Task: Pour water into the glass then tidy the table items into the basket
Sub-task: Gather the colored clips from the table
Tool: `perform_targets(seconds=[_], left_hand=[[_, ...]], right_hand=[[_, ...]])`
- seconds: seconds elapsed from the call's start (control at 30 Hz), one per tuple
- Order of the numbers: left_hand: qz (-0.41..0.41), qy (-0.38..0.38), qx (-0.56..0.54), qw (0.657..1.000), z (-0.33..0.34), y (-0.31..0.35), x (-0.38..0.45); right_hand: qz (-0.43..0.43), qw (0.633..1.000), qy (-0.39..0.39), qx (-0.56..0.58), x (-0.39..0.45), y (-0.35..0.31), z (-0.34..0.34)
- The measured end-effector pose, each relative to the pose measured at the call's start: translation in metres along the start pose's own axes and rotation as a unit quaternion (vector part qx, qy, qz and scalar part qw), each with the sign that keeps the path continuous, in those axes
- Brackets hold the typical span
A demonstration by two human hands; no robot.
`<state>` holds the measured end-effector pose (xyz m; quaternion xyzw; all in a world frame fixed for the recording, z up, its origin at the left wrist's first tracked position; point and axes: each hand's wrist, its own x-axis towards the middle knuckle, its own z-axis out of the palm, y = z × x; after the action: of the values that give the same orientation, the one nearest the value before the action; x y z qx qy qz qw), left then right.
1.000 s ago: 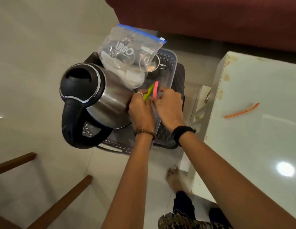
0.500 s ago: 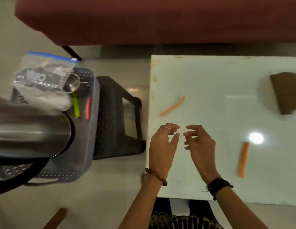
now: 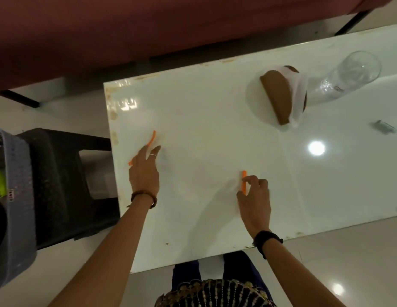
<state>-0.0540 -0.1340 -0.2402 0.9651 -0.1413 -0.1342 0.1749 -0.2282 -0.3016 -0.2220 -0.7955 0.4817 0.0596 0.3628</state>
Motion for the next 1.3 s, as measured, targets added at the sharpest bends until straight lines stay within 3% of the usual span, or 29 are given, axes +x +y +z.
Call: perform_targets(seconds=[0.23, 0.3, 0.43, 0.5, 0.57, 0.63, 0.73, 0.83, 0.93, 1.03, 1.2, 1.3], left_hand=[[-0.130, 0.077, -0.073, 0.986, 0.000, 0.002, 0.001], [-0.172, 0.066, -0.070, 0.980, -0.006, -0.008, 0.010], [-0.088, -0.018, 0.139, 0.986, -0.016, -0.036, 0.019], [-0.053, -0.025, 0.149, 0.987, -0.022, -0.043, 0.016], [-0.047, -0.012, 0.086, 0.995, -0.033, -0.053, 0.009], [-0.083, 0.019, -0.050, 0.995, -0.050, -0.065, -0.005], [-0.144, 0.084, -0.220, 0.961, -0.087, -0.088, -0.033], [-0.172, 0.182, -0.263, 0.932, -0.139, -0.123, -0.059], [-0.216, 0.251, -0.244, 0.912, -0.186, -0.172, -0.075], [-0.273, 0.252, -0.222, 0.902, -0.209, -0.213, -0.082], [-0.259, 0.181, -0.138, 0.939, -0.208, -0.231, -0.083], [-0.261, 0.187, -0.080, 0.944, -0.204, -0.228, -0.084]], right_hand=[[-0.015, 0.999, -0.034, -0.005, -0.002, -0.002, 0.017], [-0.008, 0.999, -0.032, 0.003, -0.001, -0.010, 0.023], [0.006, 0.997, -0.061, 0.054, -0.004, -0.032, 0.039], [-0.007, 0.994, -0.073, 0.084, -0.010, -0.049, 0.049], [-0.029, 0.989, -0.078, 0.124, -0.020, -0.079, 0.063], [-0.056, 0.980, -0.084, 0.172, -0.036, -0.117, 0.079], [-0.114, 0.961, -0.105, 0.231, -0.065, -0.181, 0.103], [-0.166, 0.936, -0.149, 0.273, -0.098, -0.246, 0.131], [-0.229, 0.902, -0.215, 0.295, -0.136, -0.305, 0.167], [-0.275, 0.886, -0.262, 0.267, -0.166, -0.342, 0.205], [-0.303, 0.879, -0.297, 0.216, -0.186, -0.353, 0.246], [-0.314, 0.888, -0.271, 0.200, -0.182, -0.344, 0.249]])
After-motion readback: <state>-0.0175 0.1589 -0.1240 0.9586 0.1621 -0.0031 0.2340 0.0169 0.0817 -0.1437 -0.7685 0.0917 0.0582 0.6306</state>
